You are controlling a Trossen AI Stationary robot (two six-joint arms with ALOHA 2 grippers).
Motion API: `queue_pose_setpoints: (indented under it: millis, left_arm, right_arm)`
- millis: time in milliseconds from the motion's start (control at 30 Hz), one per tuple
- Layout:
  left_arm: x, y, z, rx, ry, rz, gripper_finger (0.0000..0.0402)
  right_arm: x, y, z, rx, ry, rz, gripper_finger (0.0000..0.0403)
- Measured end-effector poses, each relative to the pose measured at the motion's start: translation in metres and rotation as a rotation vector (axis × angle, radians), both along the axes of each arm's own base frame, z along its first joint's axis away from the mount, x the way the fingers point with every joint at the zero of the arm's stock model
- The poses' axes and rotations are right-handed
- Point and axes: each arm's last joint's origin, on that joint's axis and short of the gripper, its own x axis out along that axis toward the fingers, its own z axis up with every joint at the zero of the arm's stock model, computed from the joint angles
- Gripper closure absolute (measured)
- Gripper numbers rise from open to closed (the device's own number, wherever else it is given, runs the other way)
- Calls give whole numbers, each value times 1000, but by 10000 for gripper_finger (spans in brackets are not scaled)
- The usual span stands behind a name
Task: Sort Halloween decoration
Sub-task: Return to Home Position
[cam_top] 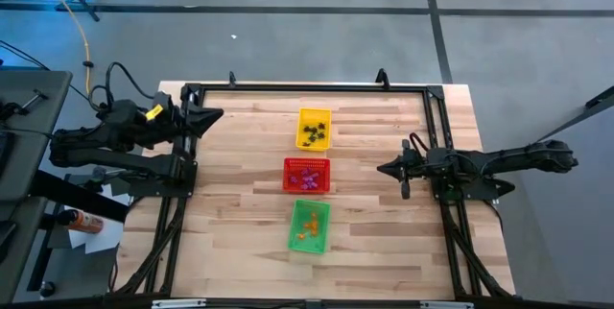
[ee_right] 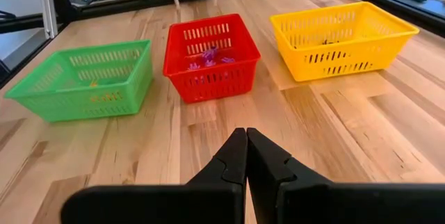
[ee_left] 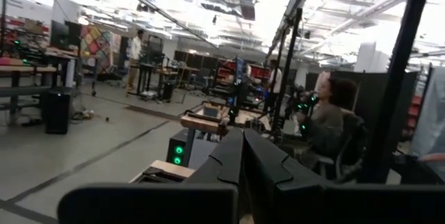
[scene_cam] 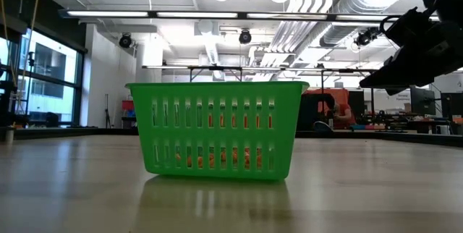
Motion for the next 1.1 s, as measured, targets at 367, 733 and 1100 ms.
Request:
queue_pose_setpoints:
  millis: [367, 733, 1100]
  left_arm:
    - [4, -1, -9, 9, 93, -25, 401]
    - [5, -1, -10, 49, 118, -13, 401]
    - [5, -1, -10, 49, 121, -9, 401]
  right_arm:
    - [-3, 0, 8, 3, -82, 1, 402]
    - [-15, -1, 27, 14, -297, 1, 402]
    - [-19, -1, 33, 18, -384, -4, 402]
